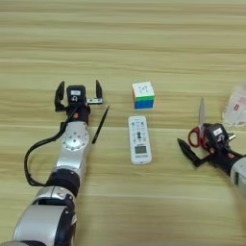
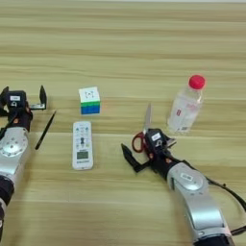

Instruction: Move the objects on the table

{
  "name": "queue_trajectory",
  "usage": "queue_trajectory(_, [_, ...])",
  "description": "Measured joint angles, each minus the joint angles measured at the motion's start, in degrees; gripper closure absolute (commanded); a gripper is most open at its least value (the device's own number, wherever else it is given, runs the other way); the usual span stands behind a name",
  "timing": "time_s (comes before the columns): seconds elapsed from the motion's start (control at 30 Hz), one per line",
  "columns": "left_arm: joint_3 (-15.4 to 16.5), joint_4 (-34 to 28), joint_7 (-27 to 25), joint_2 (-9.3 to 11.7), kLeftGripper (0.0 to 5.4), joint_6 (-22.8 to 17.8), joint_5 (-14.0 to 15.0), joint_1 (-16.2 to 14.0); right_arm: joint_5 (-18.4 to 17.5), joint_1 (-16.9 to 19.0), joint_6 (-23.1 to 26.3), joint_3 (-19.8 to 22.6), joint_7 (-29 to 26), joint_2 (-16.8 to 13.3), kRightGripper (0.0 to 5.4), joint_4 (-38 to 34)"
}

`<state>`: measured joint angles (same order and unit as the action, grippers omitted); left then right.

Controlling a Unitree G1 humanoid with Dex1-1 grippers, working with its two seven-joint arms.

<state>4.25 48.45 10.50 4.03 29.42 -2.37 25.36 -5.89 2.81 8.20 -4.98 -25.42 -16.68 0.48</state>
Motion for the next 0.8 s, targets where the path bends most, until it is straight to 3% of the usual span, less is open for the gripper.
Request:
queue_trajectory(0.57, [-0.01,0.02,0.0,0.0,0.0,0.0,-0.01,0.0,0.61,-1.08,-1.46,-0.13,1.23,1.09,0.02,-4.12])
queue_trajectory(0.73, [-0.01,0.27,-0.01,-0.01,0.0,0.0,0.01,0.13,1.03,-4.83,-0.72,-1.61,1.24,2.72,0.02,-4.32])
queue_trajectory(0.8, [0.0,0.47,-0.02,0.0,0.0,0.01,0.02,0.23,1.02,-8.36,0.23,-2.24,1.33,4.46,0.02,-2.79])
